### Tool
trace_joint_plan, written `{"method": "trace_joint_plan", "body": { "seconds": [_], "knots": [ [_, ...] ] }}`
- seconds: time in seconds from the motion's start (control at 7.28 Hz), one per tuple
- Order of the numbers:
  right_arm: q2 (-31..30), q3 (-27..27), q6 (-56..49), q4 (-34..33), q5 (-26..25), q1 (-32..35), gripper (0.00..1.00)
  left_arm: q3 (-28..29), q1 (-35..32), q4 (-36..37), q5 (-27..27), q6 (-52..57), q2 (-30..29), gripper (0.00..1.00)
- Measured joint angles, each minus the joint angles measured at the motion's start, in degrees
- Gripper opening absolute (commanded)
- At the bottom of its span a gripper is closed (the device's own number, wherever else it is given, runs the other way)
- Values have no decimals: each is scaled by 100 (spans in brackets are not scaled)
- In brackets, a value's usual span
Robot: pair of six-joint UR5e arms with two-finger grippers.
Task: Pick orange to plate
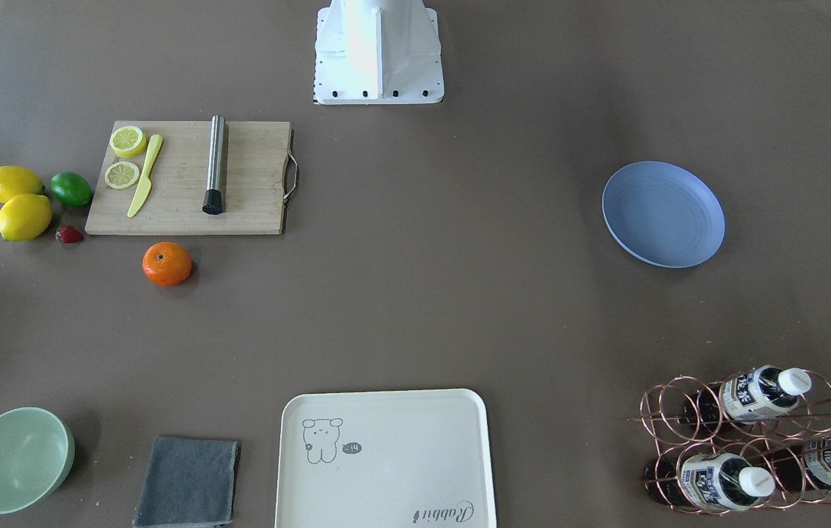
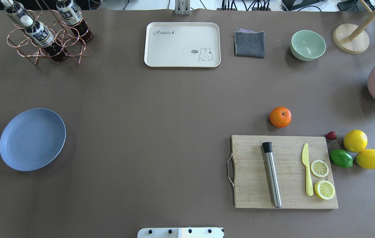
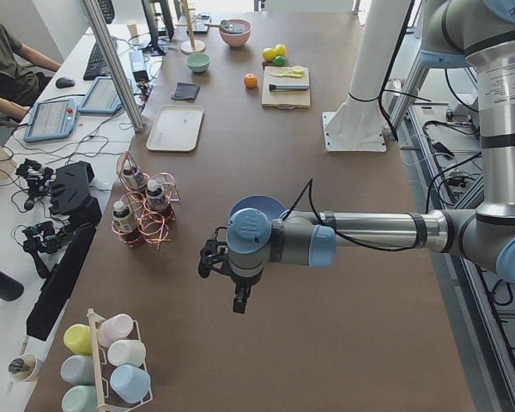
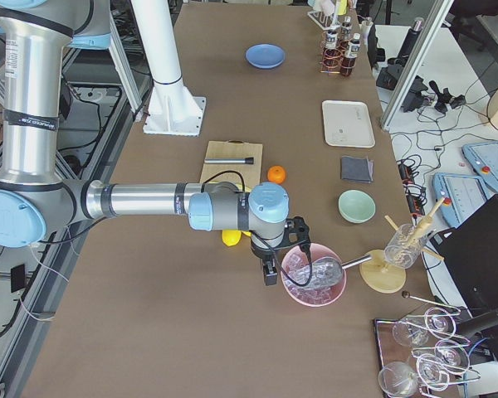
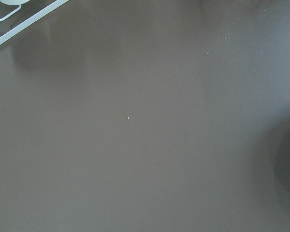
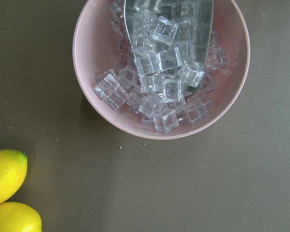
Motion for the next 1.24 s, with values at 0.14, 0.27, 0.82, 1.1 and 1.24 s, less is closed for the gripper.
{"method": "trace_joint_plan", "body": {
  "seconds": [0.14, 0.27, 0.82, 1.1, 1.24],
  "knots": [
    [4, 9, 1, 0, 15, -2, 100, -29, 4, -42, 2, 18, 9, 98],
    [6, 11, 6, 0, 31, -4, 100, -61, 5, -124, 0, 16, 15, 98],
    [8, 7, 40, 3, 45, -5, 100, 78, 9, -199, 43, -36, -108, 98],
    [8, 7, 20, 2, 47, -11, 100, 89, 53, -178, 47, -87, -152, 98],
    [8, 6, 7, 5, 48, -16, 100, 74, 84, -186, 54, -166, -157, 98]
  ]
}}
